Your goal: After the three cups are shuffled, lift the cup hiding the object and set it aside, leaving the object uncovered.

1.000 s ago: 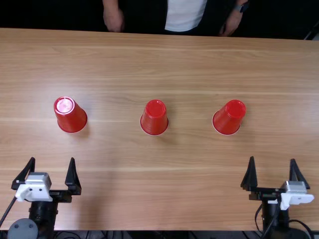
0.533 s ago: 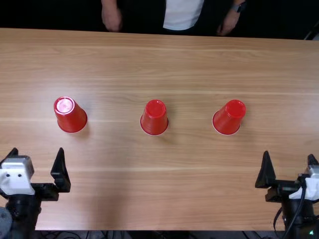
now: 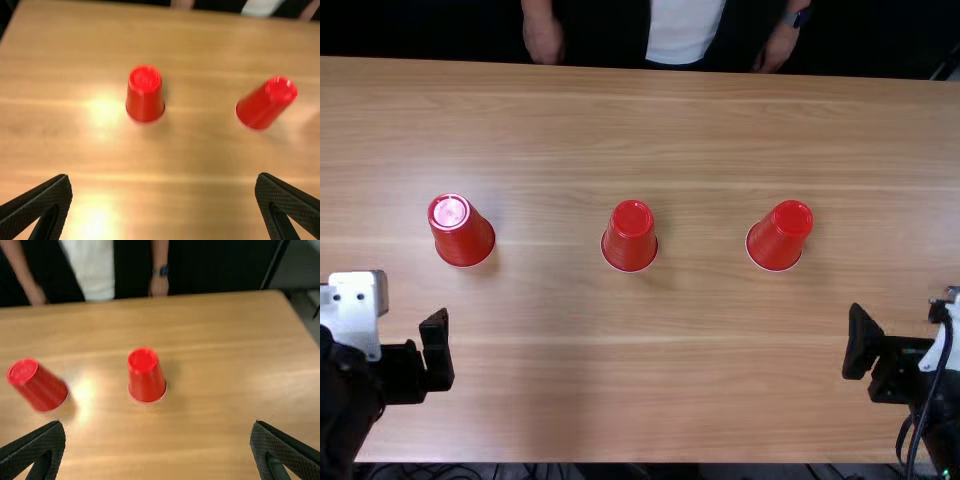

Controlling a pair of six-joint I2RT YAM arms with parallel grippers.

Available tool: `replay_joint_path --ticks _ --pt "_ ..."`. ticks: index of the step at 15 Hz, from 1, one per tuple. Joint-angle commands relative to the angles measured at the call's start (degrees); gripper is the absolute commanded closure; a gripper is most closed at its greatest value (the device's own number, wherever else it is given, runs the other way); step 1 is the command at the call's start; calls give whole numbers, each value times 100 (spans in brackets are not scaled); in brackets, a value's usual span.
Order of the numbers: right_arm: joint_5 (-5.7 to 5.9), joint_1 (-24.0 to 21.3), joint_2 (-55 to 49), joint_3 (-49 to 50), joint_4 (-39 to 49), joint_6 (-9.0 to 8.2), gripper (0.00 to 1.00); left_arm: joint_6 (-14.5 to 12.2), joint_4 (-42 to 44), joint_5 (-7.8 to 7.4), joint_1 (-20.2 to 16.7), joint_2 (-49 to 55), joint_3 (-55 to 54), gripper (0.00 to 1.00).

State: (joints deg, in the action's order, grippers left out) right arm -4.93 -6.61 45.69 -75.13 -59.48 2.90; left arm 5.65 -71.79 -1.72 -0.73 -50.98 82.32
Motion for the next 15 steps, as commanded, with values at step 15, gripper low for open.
replay_joint_path --ticks 15 --pt "-56 1197 2163 -1161 -1240 27 0 -69 -1680 13 12 -2012 1813 0"
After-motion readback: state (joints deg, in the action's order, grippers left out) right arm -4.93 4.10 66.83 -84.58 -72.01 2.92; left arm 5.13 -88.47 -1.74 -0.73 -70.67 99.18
